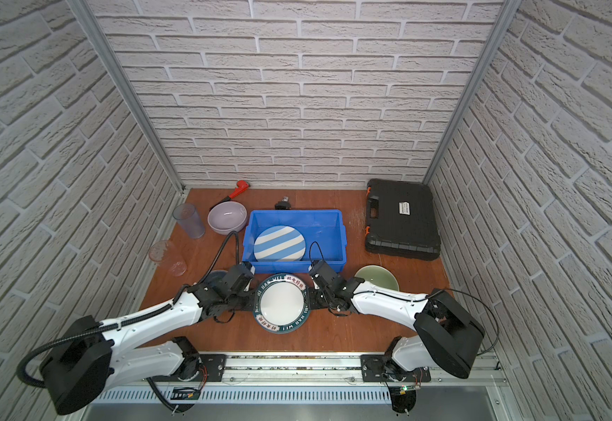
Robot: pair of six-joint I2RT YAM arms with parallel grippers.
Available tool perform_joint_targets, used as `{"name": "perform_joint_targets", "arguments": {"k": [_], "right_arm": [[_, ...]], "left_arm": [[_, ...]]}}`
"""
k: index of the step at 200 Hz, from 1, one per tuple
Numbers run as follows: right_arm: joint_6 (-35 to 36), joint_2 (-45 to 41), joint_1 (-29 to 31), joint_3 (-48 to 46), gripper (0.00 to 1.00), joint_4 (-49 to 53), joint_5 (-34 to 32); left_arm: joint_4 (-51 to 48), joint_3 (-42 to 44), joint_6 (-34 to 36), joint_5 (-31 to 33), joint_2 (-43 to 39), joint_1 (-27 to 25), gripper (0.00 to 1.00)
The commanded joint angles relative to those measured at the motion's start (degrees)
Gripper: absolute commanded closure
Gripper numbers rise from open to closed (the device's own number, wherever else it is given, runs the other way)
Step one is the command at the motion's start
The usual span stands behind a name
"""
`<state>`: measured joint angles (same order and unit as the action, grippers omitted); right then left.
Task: Place the mixed dishes into the plastic bin
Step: 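Pinch the green-rimmed plate's rim with both grippers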
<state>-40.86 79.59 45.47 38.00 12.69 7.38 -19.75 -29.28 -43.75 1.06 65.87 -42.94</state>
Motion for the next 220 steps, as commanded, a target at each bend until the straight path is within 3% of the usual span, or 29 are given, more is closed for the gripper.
{"name": "perform_joint_targets", "arguments": {"k": [1,165,220], "right_arm": [[-0.9,-2.0,0.4,0.0,0.68,-4.6,3.0],[-2.6,-2.9,0.3,-1.2,0.72,-5.5,4.8],[-5.4,-2.0,0.1,-3.2,0.72,-13.3,8.9]], "left_arm": [[0.7,1.3,0.0,-0.3,0.7,-0.4,0.79],[-0.9,1.3,-0.6,-2.2,-3.2,-0.4,0.77],[0.7,2.6,-0.8,-3.1,-2.6,-0.1,0.77]]}}
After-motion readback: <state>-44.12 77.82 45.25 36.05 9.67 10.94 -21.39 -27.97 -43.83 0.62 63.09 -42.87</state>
